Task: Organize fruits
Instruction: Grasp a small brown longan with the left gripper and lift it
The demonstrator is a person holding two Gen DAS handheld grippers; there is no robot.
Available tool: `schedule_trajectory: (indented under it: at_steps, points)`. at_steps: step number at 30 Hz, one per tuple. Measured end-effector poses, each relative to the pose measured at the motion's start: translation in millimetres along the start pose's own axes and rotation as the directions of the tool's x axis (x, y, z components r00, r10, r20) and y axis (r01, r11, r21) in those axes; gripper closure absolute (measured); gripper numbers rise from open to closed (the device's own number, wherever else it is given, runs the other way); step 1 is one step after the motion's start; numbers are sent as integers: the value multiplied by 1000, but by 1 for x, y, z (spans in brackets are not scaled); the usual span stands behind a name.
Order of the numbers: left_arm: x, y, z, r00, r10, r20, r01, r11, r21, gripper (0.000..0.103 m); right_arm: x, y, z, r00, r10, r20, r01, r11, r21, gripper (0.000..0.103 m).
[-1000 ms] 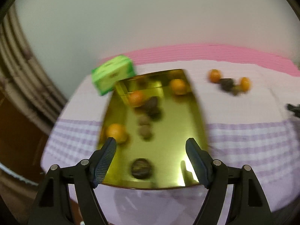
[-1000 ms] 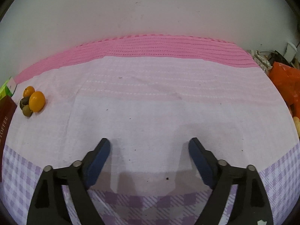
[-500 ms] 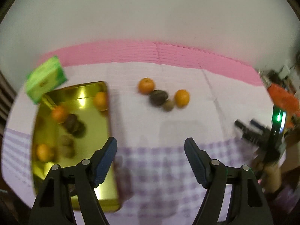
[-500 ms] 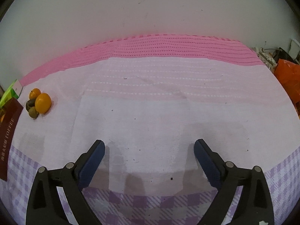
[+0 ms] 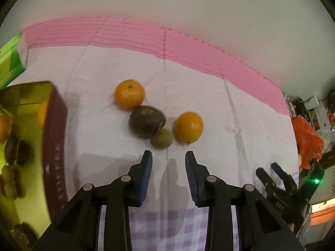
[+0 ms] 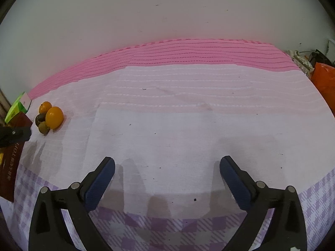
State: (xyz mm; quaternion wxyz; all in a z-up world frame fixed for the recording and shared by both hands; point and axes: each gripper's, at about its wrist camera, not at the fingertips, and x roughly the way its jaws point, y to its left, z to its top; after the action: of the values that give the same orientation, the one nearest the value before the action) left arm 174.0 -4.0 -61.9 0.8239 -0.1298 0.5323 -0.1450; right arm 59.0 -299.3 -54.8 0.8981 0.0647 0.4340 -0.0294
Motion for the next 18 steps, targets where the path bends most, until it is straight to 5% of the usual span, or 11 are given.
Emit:
schedule_trajectory:
  at_steps: [10,18]
  points:
    - [28,8,12,999,38,19,-37,997,-70,74,2,4,0,1000,4,-4,-4,1000,-17,1]
    - [24,2,-1,995,63,75,-63,998,1,78,3,6,0,1000,-1,-6,0,1000,-23,1]
